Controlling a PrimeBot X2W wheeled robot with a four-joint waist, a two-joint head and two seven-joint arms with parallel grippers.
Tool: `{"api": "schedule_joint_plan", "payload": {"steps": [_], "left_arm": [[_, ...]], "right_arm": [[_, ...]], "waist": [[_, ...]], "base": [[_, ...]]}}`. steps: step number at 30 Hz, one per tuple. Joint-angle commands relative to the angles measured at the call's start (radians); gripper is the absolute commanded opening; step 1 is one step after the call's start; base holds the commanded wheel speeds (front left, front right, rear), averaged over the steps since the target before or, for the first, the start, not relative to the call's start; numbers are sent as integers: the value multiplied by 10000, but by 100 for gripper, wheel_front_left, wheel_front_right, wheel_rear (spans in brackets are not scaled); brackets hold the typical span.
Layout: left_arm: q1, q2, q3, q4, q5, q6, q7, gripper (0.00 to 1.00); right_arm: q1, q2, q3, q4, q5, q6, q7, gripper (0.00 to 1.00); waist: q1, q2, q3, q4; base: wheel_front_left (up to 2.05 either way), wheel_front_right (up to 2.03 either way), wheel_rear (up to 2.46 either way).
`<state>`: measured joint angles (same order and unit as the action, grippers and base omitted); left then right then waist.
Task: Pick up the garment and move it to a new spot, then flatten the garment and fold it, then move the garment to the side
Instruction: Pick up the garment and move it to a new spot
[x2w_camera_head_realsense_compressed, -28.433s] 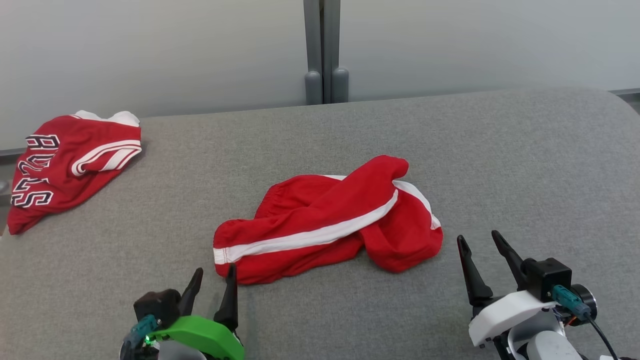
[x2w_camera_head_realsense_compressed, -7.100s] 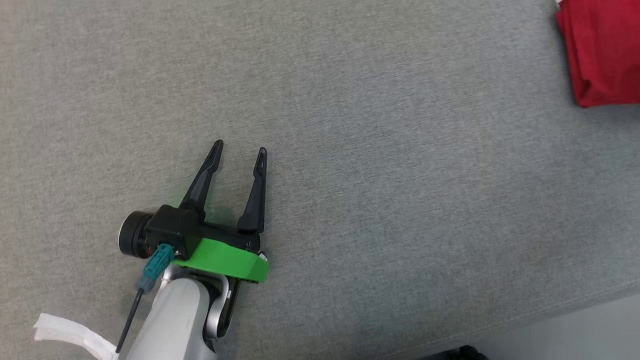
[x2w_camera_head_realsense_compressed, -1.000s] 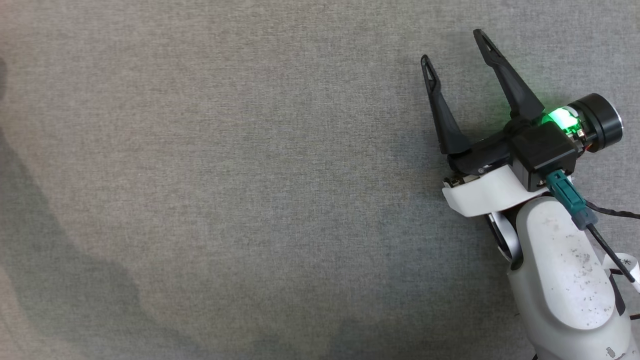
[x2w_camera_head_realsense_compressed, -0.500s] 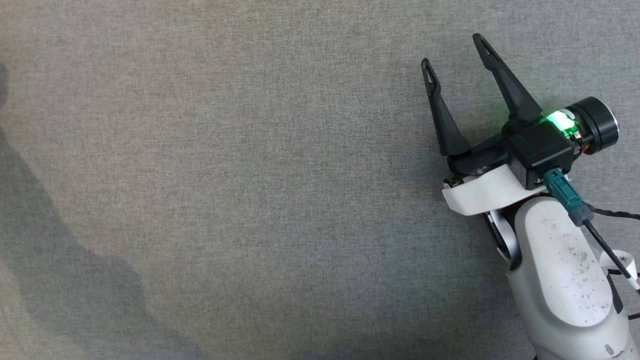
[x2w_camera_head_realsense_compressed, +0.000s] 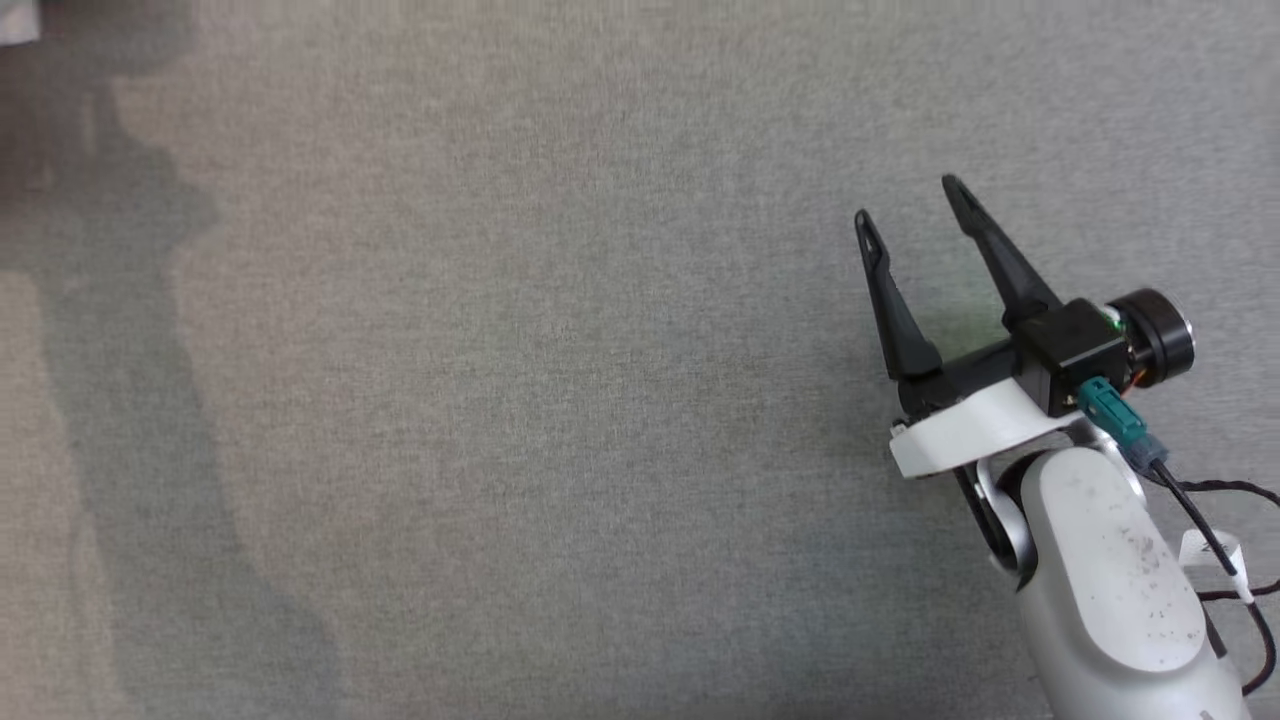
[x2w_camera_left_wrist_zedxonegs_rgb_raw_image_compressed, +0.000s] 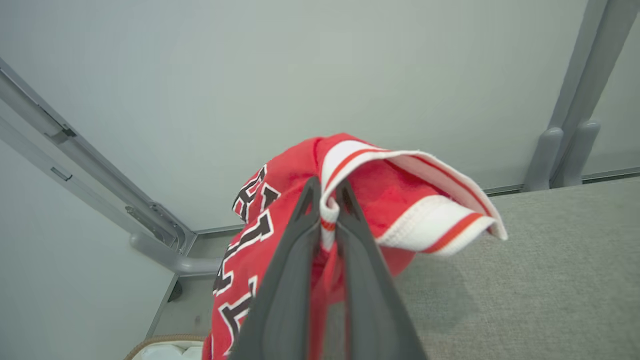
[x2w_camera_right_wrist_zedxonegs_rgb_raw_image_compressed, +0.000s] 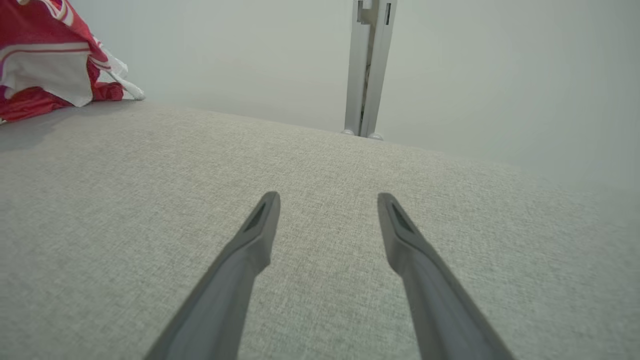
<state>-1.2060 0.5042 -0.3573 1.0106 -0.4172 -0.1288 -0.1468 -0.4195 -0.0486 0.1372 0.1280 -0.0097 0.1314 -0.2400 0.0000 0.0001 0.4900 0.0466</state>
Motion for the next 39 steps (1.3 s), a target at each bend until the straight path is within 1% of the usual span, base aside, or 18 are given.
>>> {"api": "schedule_joint_plan", "payload": {"steps": [1,7,12,16,19,25,28,30,35,39], "left_arm": [[-171,75,-229,-275,-107,-27,94,0],[-201,-68,-1567,-1911,-689,-27,639,0],[-241,-530,-2394,-3175,-1203,-27,942,0],[-376,-1153,-2847,-4243,-1593,-28,842,0],[-324,-1790,-3041,-4933,-2053,-28,792,0],[29,-2749,-3385,-5885,-2676,-28,405,0],[553,-3002,-3620,-5853,-2834,-28,29,0],[1097,-3045,-3830,-5581,-2949,-28,-153,0],[2648,-2858,-4207,-4337,-3127,-28,-732,0],[3547,-2632,-4603,-3185,-2873,-29,-1033,0]], "right_arm": [[224,-39,-47,136,154,-16,-97,100],[683,-35,-185,764,618,-16,-232,100],[1012,-38,-319,1014,937,-16,-255,100],[1295,-40,-507,982,1126,-16,-258,100],[1454,-38,-641,960,1209,-16,-260,100],[1700,-37,-989,872,1249,-16,-262,100],[1799,-35,-1158,809,1162,-16,-262,100],[1857,-34,-1211,776,1155,-16,-263,100],[1891,-38,-1326,679,1155,-16,-263,100],[1831,-37,-1342,678,1110,-16,-263,100]], "waist": [[0,-1,-1107,-307],[0,-1,-2168,-672],[0,-1,-2871,-1032],[0,-1,-3272,-1326],[0,-1,-3470,-1566],[0,-1,-3499,-1885],[0,-1,-3442,-1919],[0,-1,-3403,-1932],[0,-1,-3194,-1889],[0,-1,-2984,-1788]], "base": [[0,0,0],[0,0,0],[0,0,0],[0,0,0],[0,0,0],[0,0,0],[0,0,0],[0,0,0],[0,0,0],[0,0,0]]}}
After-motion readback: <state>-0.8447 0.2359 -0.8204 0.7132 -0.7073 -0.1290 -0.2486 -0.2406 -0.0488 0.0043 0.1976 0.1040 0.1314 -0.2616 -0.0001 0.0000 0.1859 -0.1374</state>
